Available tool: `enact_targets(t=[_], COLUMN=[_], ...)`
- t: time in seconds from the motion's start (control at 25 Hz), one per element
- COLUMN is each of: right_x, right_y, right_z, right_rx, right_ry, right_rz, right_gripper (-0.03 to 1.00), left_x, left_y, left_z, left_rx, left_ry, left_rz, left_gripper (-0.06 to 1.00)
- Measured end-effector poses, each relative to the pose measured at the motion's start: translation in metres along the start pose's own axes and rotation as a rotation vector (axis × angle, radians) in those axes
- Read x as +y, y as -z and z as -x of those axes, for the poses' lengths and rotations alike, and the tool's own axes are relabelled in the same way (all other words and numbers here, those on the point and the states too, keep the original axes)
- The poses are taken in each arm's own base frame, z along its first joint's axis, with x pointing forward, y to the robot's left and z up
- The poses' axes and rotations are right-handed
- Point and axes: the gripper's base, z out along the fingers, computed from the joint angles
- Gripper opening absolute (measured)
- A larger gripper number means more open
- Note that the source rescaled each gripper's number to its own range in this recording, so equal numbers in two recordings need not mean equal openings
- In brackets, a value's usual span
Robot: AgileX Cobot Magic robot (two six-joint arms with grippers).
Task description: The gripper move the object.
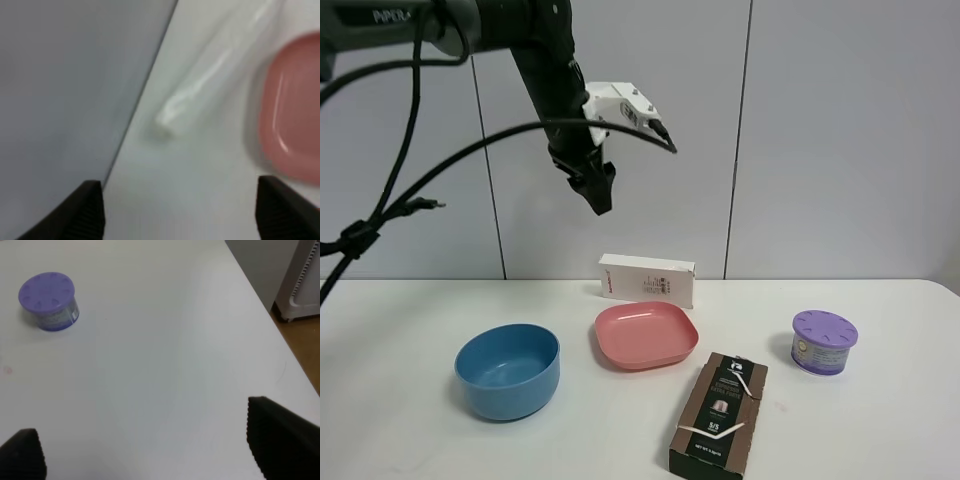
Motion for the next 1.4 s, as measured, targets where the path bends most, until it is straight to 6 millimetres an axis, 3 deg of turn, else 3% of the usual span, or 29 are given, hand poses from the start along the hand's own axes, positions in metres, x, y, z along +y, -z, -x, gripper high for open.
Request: enact_targets(t=[0.16,0.32,0.44,0.64,0.92,1.2,1.4], right_x=[0.0,0.0,0.0,0.0,0.0,0.0,0.0], right_y=[0.0,0.0,0.0,0.0,0.0,0.0,0.0], right_z=[0.0,0.0,0.0,0.0,0.0,0.0,0.0], right_rx=[0.0,0.0,0.0,0.0,0.0,0.0,0.0], right_ry=[0.0,0.0,0.0,0.0,0.0,0.0,0.0], right_rz=[0.0,0.0,0.0,0.0,0.0,0.0,0.0], right_gripper=[1.0,1.0,1.0,1.0,1.0,1.0,1.0], left_x=[0.012,0.019,0.019,0.018,-0.024,-0.105,-0.168], left_y=[0.045,0.109,0.157,0.226,0.309,0.337,0.323], left_z=[0.001,0.0,-0.012,-0.059,-0.147,-0.234,-0.276], left_rx=[-0.034,-0.109,-0.129,-0.079,-0.079,-0.076,-0.097], left_ry=[0.173,0.268,0.305,0.4,0.646,0.869,0.996], left_rz=[0.068,0.138,0.194,0.338,0.419,0.425,0.354], left_gripper=[0.66,0.66,0.66,0.74,0.78,0.79,0.79])
